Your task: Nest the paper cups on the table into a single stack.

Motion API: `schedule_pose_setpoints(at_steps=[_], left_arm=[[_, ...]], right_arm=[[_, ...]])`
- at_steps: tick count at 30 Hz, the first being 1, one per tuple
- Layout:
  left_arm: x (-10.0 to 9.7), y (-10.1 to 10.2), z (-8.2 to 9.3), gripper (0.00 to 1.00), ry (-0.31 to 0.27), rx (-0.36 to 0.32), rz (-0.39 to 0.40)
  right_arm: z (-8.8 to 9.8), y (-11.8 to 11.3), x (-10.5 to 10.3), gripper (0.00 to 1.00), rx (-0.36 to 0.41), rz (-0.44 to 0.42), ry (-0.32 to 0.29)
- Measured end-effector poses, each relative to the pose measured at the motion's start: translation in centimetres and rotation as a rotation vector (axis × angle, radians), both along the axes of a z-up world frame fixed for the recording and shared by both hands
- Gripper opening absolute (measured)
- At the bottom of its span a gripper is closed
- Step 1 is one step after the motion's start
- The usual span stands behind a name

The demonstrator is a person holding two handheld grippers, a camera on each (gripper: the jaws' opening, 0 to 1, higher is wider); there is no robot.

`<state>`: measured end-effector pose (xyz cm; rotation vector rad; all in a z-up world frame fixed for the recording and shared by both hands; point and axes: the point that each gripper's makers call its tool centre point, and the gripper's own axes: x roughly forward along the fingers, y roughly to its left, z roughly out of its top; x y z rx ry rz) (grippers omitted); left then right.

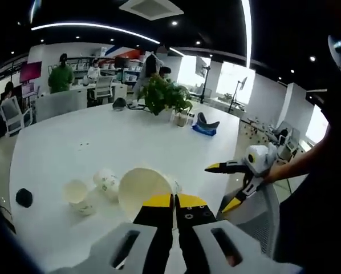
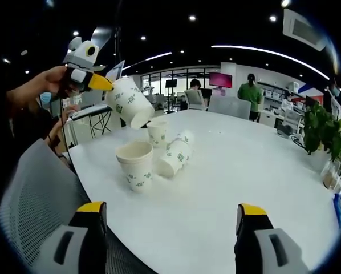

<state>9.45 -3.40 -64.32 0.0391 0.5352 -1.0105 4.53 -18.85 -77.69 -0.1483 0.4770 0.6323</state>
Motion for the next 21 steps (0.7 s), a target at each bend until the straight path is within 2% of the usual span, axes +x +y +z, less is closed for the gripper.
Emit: schedule_pose_setpoints(at_steps=[11,21], left_arm=[[-0.4,0.1,-0.8,0.00,-0.007,0.053,-0.041],[-1.0,-0.8,-1.9,0.00,-0.018,0.120,-0.082]], right_arm=[[0.0,0.1,-0.1,0.96,0.004,0.005,0.004],[-0.2,0.1,-0.1,0.95,-0.001,0.004,0.012]])
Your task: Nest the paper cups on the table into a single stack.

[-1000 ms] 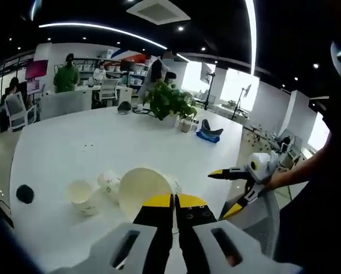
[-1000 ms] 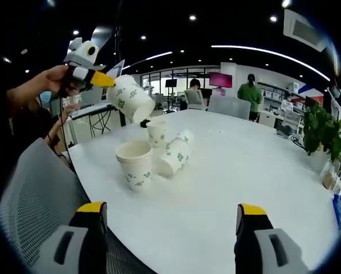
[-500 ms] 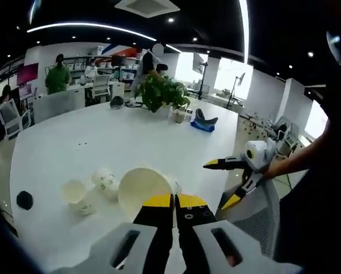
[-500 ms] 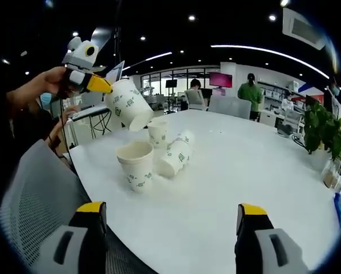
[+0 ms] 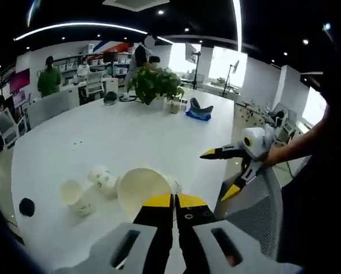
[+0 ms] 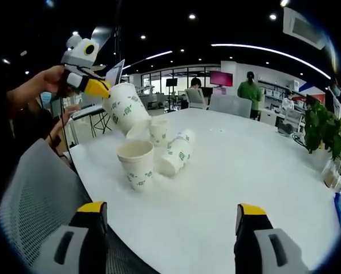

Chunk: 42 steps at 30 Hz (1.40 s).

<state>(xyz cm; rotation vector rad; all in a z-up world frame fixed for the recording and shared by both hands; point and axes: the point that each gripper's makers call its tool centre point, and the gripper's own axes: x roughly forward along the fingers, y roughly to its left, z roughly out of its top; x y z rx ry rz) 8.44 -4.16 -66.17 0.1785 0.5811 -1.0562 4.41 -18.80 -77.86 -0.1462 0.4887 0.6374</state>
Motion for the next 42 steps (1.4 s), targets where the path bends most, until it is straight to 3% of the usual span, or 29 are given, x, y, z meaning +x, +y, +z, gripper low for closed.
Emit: schedule_pose_setpoints(at_steps=[10,13,26,42], left_arm=[[-0.8,-1.3,-0.6,0.00,-0.014,0.073,-0.048],[-0.7,-1.2,-1.3,0.00,-0.022,0.113,-0.061],[-0.2,-0.5,-2.1,0.00,-0.033,0.167,-0.077],[-0.6,-1.0,-4.9,0.00,-0.017,0.279,-0.135]], right_arm=[[0.0,0.1,-0.1,0.93,-0.004,0.000,0.007],[0.0,0.1,-0.1,0.93,-0.003,-0.001,0.008],[-0.2,-0.1,-0.1,0.91,0.000,-0.005,0.015],[-0.2,0.2,-0.3,0.92,0.002,0.006,0.023]])
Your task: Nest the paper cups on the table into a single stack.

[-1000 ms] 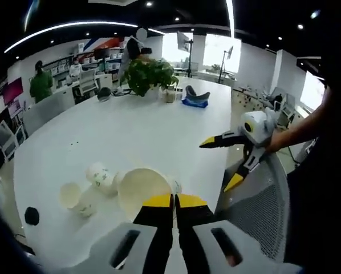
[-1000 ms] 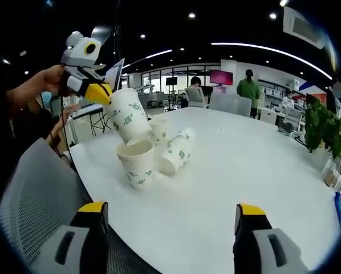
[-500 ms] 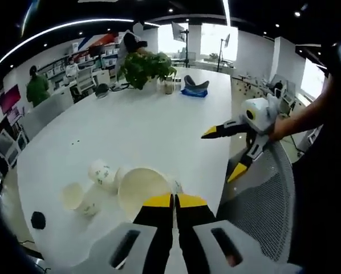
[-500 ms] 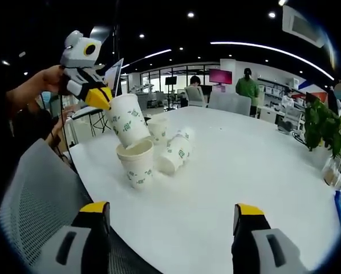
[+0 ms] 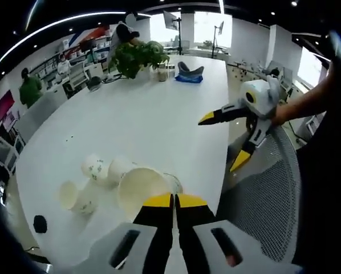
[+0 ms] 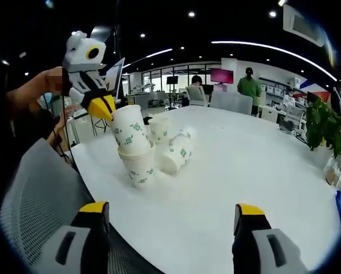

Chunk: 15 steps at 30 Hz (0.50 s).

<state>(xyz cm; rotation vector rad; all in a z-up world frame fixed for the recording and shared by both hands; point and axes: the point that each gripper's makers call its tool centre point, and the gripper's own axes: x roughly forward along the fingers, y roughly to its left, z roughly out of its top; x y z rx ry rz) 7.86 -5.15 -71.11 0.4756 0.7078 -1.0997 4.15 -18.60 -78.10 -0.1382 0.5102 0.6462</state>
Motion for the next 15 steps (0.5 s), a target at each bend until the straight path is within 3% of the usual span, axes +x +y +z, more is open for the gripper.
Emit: schedule_pose_setpoints(at_steps=[15], left_arm=[[-0.9,-1.5,-2.5,0.00,-0.001,0.085,-0.079]], right_arm=[[-0.2,-0.2,0.0,0.91,-0.006,-0.006,0.008]])
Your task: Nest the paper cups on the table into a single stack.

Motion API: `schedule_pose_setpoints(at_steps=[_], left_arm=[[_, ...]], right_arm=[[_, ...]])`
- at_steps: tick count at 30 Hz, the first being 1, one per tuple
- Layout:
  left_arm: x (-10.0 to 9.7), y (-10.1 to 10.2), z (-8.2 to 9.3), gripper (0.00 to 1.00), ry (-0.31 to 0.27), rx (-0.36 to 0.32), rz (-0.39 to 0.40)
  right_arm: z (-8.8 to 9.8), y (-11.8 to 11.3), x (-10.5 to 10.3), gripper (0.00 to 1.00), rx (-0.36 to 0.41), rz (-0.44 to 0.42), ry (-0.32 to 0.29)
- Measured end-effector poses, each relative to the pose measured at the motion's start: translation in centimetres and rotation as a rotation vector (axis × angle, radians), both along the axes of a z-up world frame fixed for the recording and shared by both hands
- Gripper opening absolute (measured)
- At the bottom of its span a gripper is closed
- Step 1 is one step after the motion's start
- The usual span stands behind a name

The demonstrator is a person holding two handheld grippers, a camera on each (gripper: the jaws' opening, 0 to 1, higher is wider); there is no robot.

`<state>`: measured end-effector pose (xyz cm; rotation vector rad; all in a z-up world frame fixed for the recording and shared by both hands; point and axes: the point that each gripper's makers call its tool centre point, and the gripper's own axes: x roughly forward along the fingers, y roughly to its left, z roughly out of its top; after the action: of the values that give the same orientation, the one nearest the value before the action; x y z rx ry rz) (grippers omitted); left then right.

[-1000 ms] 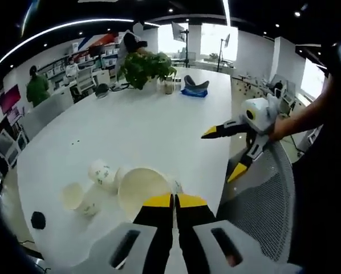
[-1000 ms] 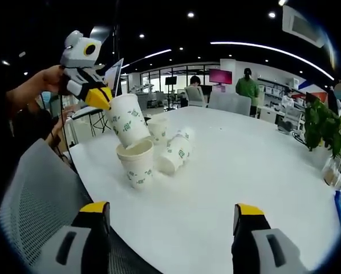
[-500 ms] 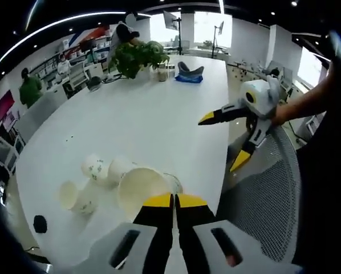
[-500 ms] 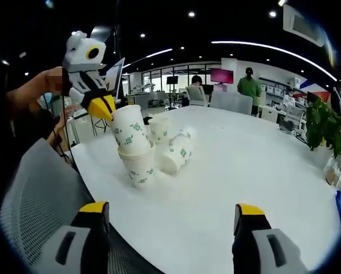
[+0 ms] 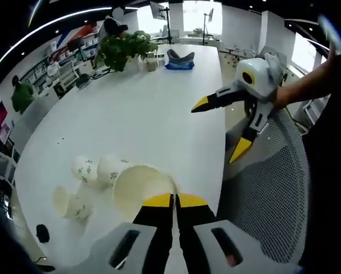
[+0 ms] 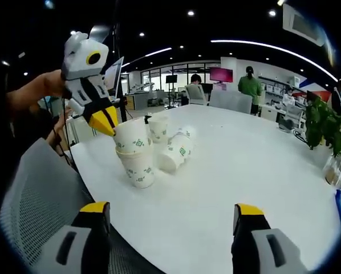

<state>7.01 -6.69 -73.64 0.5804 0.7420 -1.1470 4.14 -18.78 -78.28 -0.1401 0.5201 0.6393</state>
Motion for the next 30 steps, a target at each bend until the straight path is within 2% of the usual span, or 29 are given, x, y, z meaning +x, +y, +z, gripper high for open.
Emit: schedule_pose_setpoints(at_steps=[8,15,24,28,30], left_arm=[[-0.4,-0.3,-1.5,0.00,0.048,0.013,-0.019],[-0.7,-1.0,-2.4,0.00,0.102,-0.019,-0.019],[-0.9,-1.5,-2.8,0.00,0.127,-0.032,-0.021],[-1.1,-1.5,-3.5,0.00,0.131,-0.010,-0.029],[-1.0,-1.6,-3.6,0.01,0.138,-0.026,-0.025]], right_arm=[[0.0,0.0,0.0,0.90,-0.002,0.000,0.002],[-0.1,-0.1,0.0,0.90,-0.003,-0.003,0.002],[-0.2,-0.1,0.0,0.89,-0.004,-0.004,0.005],[-0.2,-0.1,0.0,0.89,-0.005,-0.003,0.007],[-0.2,-0.1,-0.1,0.89,-0.005,-0.002,0.008]])
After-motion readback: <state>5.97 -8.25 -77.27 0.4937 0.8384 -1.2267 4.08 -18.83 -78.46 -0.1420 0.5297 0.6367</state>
